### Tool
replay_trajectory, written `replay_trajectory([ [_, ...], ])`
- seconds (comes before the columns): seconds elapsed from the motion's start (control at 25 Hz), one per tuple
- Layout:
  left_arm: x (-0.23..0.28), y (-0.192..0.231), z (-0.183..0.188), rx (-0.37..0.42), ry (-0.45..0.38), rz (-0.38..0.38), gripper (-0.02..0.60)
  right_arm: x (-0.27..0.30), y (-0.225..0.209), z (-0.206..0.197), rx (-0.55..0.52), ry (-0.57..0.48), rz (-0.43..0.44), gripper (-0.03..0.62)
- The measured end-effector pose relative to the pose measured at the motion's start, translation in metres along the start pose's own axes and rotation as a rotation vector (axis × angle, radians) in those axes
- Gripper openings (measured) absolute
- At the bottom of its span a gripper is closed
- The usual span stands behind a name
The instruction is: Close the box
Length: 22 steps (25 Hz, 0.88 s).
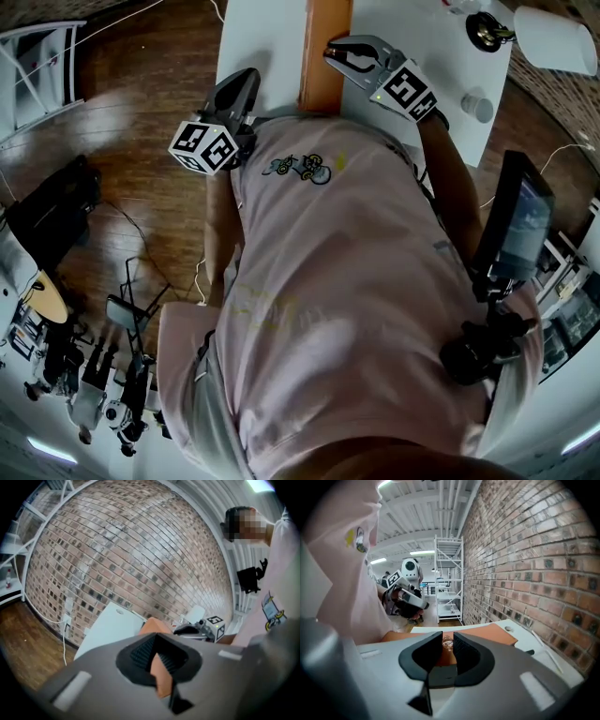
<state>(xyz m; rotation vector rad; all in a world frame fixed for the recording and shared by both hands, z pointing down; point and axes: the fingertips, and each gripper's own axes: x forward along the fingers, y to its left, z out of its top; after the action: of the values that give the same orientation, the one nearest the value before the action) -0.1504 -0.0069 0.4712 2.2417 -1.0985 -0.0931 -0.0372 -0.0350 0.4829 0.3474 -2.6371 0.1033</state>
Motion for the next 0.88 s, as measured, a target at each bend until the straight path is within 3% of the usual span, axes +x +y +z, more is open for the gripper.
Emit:
replay_trajectory([
  [0.16,0.008,-0.010,0.003,0.059,0.040,-0.019,0.009,-0.001,0.003,0.004,0.069,-0.038,0.023,0.079],
  [0.24,0.018,-0.021,0.004,0.123,0.073,-0.041,0.040,-0.008,0.005,0.008,0.146,-0.094,0.070,0.293],
  [0.28,0.023,-0.028,0.005,0.161,0.091,-0.056,0.041,-0.013,0.004,0.013,0.190,-0.133,0.080,0.325],
  [0.4,0.044,-0.047,0.008,0.283,0.164,-0.102,0.069,-0.030,-0.008,0.023,0.248,-0.191,0.030,0.325],
  [0.48,0.060,-0.060,-0.004,0.385,0.275,-0.141,0.115,-0.038,-0.012,0.014,0.239,-0.162,-0.023,0.325],
  [0.6,0.081,-0.071,-0.049,0.554,0.533,-0.232,0.219,-0.049,-0.008,-0.012,0.260,-0.115,-0.082,0.325],
  [0.64,0.086,-0.072,-0.058,0.580,0.582,-0.252,0.232,-0.052,-0.007,-0.020,0.281,-0.107,-0.097,0.325],
  [0.72,0.092,-0.081,-0.061,0.545,0.625,-0.302,0.210,-0.055,-0.003,-0.031,0.327,-0.095,-0.115,0.325],
  [0.88,0.108,-0.101,-0.053,0.481,0.610,-0.364,0.210,-0.060,0.000,-0.053,0.448,-0.126,-0.123,0.317],
])
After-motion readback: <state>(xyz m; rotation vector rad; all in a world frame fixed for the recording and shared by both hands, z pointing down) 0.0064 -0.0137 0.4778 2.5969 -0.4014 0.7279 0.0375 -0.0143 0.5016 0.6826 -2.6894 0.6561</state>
